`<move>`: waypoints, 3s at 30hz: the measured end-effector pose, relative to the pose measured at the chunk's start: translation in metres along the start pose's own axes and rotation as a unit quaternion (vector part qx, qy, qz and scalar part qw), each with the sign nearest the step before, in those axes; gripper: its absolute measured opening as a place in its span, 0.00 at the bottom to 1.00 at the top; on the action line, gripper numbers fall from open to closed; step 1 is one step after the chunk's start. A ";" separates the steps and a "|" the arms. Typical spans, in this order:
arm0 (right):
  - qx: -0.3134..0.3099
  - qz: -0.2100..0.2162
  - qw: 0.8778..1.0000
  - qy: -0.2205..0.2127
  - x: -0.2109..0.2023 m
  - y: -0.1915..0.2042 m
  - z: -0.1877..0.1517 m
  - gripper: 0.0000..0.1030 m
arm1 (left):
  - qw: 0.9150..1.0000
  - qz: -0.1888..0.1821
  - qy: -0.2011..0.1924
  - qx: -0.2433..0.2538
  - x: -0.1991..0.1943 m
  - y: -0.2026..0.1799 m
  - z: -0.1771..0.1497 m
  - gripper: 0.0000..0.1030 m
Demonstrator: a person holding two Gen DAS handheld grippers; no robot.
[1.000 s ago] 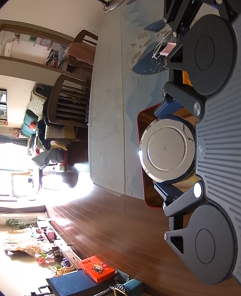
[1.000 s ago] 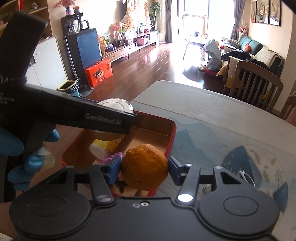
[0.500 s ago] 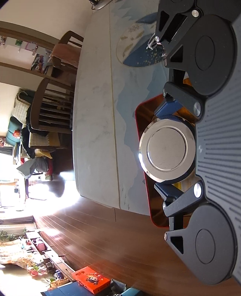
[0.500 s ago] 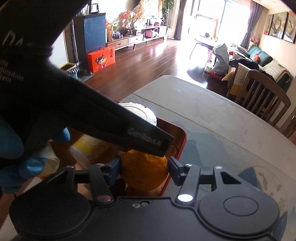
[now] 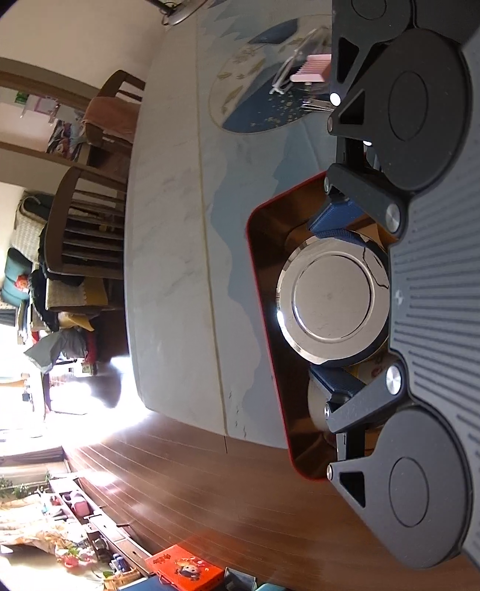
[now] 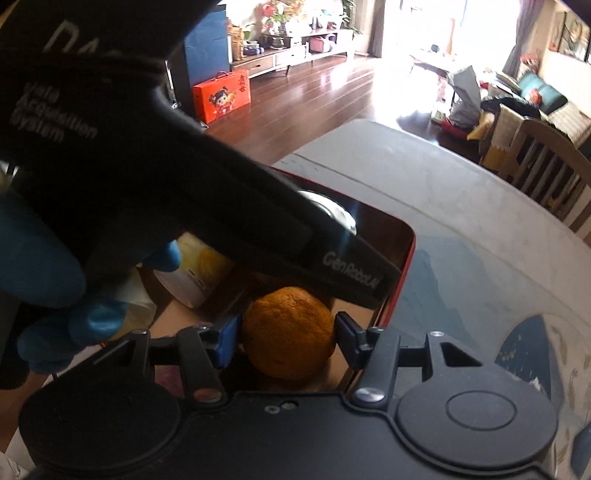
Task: Organize rigid objects
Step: 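Release the silver tin with the left tool while the right tool releases the orange into the red tin, then lift both open tools out of the red tin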
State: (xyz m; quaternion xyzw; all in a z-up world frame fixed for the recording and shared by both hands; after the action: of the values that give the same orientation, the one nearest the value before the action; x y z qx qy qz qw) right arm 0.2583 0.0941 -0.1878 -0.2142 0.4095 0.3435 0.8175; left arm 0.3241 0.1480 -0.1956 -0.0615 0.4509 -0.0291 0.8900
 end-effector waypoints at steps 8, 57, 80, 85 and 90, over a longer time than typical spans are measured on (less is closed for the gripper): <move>-0.007 -0.008 1.000 0.006 -0.005 0.007 0.001 0.53 | 0.999 0.004 0.036 -0.015 0.016 0.008 -0.009 0.75; 0.099 -0.021 0.988 -0.115 -0.144 -0.050 -0.032 0.92 | 0.996 -0.009 -0.085 -0.035 -0.134 -0.043 -0.028 0.78; 0.155 -0.029 0.980 -0.119 -0.173 -0.126 -0.137 1.00 | 0.994 -0.011 -0.112 -0.015 -0.139 -0.128 -0.045 0.85; 0.144 -0.016 0.984 -0.102 -0.165 -0.131 -0.156 1.00 | 0.995 -0.013 -0.099 -0.010 -0.125 -0.151 -0.049 0.85; 0.120 -0.003 0.990 -0.078 -0.151 -0.134 -0.172 1.00 | 0.997 -0.016 -0.077 -0.006 -0.104 -0.173 -0.056 0.85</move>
State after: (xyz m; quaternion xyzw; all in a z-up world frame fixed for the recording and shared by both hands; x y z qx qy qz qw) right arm 0.2029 -0.1627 -0.1536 -0.0883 0.3823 0.3050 0.8678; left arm 0.2187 -0.0166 -0.1219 -0.0765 0.3802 -0.0358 0.9210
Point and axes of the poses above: each gripper's, at about its wrist camera, not at the fingertips, and x roughly the way its jaws point, y to its left, z to its top, the point moved 9 cm from there along x, roughly the way its jaws point, and after that the axes turned 4 degrees about -z, right-handed, at the moved point
